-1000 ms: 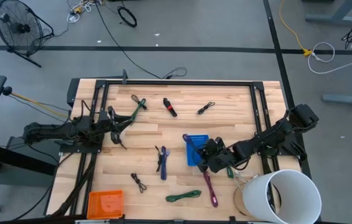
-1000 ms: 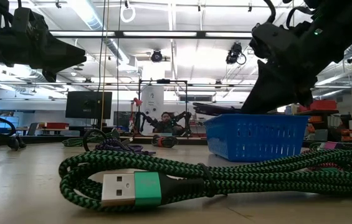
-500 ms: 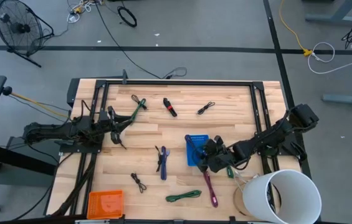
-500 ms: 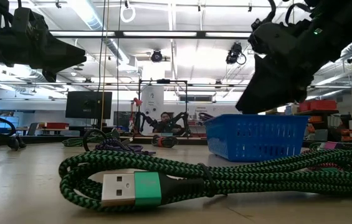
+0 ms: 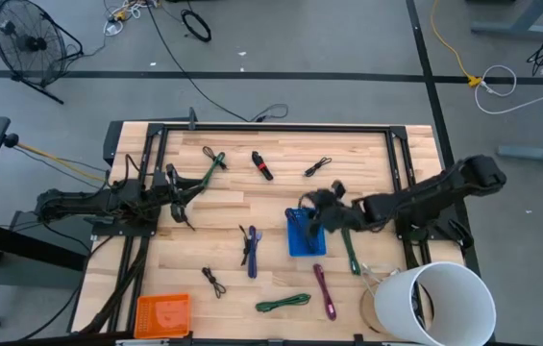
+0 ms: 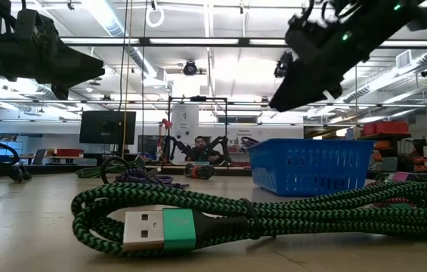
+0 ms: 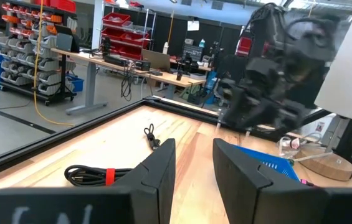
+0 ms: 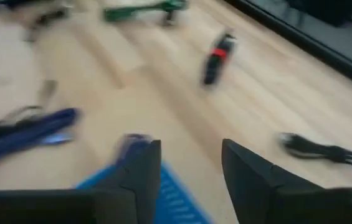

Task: Pick & Place USB Port
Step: Put the black charger cable into the orange bin

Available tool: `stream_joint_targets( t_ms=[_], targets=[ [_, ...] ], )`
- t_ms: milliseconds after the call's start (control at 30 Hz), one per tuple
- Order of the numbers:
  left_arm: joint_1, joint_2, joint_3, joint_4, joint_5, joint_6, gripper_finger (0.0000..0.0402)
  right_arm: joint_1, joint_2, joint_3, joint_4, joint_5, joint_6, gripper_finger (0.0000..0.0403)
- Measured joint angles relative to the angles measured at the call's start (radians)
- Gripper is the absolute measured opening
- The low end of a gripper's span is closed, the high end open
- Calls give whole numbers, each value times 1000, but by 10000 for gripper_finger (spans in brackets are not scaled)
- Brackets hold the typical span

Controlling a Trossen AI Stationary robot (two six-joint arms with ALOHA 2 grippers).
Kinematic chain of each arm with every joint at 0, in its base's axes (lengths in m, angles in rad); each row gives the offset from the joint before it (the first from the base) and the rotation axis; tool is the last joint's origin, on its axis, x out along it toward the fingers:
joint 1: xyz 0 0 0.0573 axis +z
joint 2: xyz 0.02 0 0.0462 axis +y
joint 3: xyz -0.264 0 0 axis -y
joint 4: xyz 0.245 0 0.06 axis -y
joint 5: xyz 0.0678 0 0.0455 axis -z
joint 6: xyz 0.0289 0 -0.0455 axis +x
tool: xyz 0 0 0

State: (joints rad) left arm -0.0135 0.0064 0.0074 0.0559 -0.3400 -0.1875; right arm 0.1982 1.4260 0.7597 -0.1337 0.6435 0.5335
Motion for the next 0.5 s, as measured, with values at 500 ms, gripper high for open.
stream_joint_targets(
  t_ms=[500],
  targets=[
    [0,0,0,0,-7,0,112,-506,9,-1,-118,-231,-125,165]
  ],
)
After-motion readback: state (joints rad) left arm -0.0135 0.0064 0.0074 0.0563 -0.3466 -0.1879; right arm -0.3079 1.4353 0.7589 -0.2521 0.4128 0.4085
